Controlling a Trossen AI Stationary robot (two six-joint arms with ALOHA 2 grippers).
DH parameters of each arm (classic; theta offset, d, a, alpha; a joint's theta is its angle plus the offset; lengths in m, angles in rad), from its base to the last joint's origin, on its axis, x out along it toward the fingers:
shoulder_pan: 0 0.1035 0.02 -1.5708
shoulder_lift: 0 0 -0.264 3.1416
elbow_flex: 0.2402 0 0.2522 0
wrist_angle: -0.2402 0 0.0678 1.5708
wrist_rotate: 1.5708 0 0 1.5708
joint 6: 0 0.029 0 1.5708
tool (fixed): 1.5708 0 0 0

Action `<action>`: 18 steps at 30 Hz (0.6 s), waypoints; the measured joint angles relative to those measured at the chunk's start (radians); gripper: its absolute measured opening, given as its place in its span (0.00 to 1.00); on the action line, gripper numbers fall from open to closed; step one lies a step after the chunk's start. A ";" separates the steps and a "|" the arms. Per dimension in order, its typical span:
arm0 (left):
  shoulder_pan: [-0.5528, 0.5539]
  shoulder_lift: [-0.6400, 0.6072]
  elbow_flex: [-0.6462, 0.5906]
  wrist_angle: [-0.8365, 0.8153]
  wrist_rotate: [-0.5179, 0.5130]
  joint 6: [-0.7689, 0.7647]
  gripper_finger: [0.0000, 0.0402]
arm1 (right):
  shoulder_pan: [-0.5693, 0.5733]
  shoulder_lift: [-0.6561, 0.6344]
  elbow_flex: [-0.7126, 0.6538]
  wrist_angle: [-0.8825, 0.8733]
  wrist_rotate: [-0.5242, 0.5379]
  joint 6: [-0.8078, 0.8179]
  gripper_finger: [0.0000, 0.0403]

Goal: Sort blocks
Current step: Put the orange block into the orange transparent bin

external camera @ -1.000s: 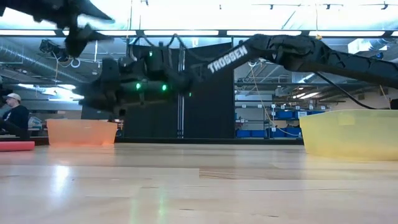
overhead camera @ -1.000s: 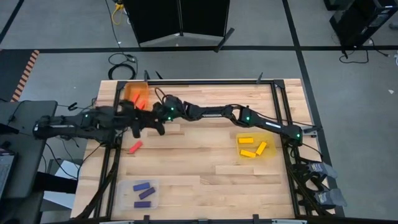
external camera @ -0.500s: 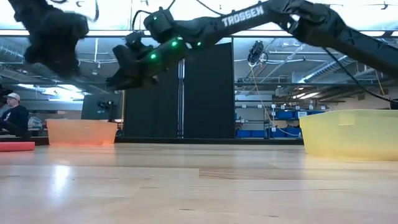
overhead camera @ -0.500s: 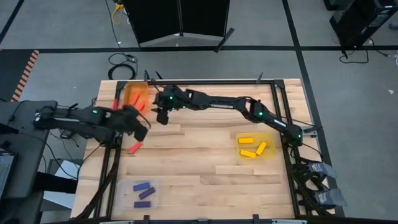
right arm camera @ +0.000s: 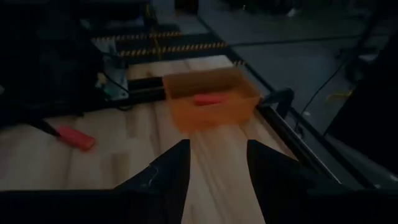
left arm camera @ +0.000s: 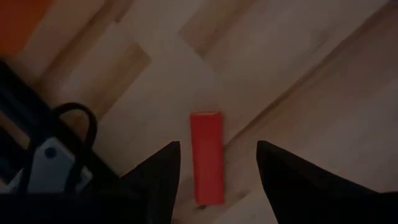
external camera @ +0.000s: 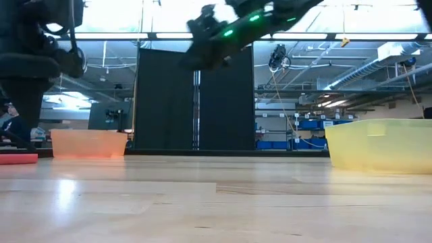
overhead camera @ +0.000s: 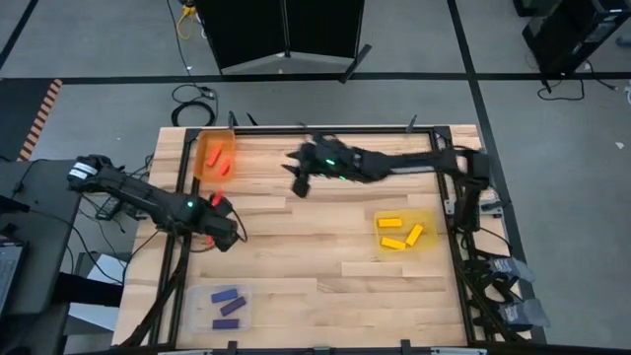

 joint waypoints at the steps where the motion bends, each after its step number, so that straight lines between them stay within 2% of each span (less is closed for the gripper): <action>1: -0.011 0.017 0.000 0.008 0.000 -0.006 0.55 | 0.011 -0.051 -0.069 0.038 0.022 0.010 0.42; 5: -0.025 0.085 0.000 0.010 0.004 -0.014 0.56 | 0.061 -0.214 -0.306 0.179 0.108 0.053 0.42; 9: -0.025 0.146 0.000 0.012 0.024 -0.006 0.56 | 0.126 -0.323 -0.469 0.311 0.176 0.084 0.42; 13: -0.022 0.197 -0.024 0.049 0.046 0.001 0.56 | 0.179 -0.374 -0.550 0.375 0.248 0.093 0.42; 18: -0.008 0.237 -0.081 0.128 0.079 0.001 0.56 | 0.223 -0.382 -0.566 0.398 0.285 0.092 0.42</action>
